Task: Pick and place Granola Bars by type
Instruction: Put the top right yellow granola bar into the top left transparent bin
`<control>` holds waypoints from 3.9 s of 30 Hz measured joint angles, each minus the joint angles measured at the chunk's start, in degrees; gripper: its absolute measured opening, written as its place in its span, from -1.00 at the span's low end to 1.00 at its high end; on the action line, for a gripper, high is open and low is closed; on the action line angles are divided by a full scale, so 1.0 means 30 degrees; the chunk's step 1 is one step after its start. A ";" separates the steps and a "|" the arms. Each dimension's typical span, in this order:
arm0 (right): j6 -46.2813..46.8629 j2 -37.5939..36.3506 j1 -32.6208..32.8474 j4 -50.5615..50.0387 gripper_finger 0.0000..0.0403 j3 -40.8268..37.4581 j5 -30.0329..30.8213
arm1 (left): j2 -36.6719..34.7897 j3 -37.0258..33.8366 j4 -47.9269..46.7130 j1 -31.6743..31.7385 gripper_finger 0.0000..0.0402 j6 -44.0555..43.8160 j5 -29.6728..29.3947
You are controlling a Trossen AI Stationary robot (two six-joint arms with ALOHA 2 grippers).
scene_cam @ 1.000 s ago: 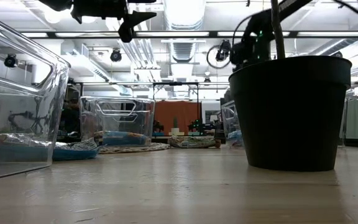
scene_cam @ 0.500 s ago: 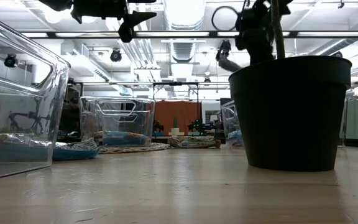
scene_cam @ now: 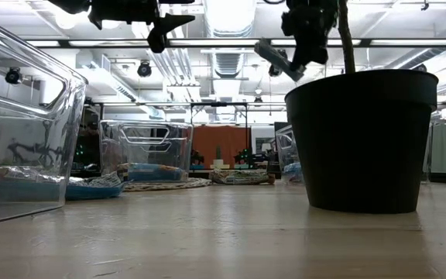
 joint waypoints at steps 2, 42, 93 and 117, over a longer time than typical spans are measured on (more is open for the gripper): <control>0.0492 0.0070 0.0348 0.0043 -0.96 0.0203 0.0173 | 0.0000 0.0000 0.0000 -0.0001 -0.21 0.0336 -0.0007; 0.4137 0.1061 0.4007 0.8951 -0.96 0.3047 -0.1354 | 0.0000 0.0098 0.1509 -0.0044 -0.08 0.2247 -0.1606; 0.5195 0.3171 0.4729 1.2448 -0.89 0.3032 -0.2490 | 0.1887 0.3526 0.0638 -0.2084 -0.94 0.3927 -0.2579; 0.1570 0.0940 0.3185 0.5847 0.28 0.4844 -0.2188 | 0.1880 0.6199 -0.9477 -0.2091 -1.00 0.6934 -0.5427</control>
